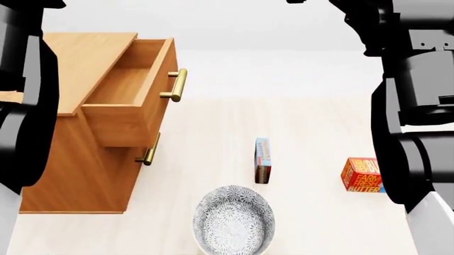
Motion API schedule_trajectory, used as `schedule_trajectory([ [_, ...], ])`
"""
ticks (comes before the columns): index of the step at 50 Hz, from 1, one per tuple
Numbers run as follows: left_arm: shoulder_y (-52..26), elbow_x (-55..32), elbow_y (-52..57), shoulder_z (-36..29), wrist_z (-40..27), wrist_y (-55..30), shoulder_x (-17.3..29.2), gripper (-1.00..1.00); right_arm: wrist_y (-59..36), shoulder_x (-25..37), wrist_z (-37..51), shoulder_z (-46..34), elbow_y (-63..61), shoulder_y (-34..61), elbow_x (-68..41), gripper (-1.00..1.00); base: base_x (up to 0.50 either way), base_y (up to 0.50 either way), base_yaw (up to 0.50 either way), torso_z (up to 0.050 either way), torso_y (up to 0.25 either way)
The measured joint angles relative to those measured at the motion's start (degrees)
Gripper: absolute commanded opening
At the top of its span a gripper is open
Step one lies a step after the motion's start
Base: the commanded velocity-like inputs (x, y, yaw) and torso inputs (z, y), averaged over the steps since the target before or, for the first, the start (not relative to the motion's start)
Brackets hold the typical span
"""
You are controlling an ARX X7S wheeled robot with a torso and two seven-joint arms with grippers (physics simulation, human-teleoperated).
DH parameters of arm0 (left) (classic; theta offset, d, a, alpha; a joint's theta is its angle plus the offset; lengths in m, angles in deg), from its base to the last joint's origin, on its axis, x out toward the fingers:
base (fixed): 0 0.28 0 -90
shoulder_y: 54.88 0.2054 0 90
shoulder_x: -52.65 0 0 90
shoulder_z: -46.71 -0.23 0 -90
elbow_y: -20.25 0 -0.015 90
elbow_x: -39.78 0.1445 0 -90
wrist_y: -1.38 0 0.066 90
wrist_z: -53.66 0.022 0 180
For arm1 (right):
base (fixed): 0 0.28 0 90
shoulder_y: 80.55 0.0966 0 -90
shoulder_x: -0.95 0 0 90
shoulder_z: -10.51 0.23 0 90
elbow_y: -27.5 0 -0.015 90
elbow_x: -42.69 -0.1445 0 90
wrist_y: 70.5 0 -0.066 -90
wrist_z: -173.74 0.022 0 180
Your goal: Put the chocolate pudding in the top drawer of the cabinet and close it.
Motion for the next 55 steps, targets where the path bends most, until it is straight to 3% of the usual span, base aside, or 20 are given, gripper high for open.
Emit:
schedule_trajectory([
  [35,0.9,-0.4,0.9,-1.4,0.7,-2.2,0.0,1.0,-1.1,0.1,-0.1,-0.2,-1.4,-1.2,-1.1,1.0,0.0,0.0,0.0,0.0,-0.122],
  [55,3.5,0.5,15.8,-9.5,6.7,-26.7,3.1,1.0,-2.1,0.2,-0.5,-0.7,-2.2,-2.5,-1.5,1.0,0.0,0.0,0.0,0.0,0.0],
])
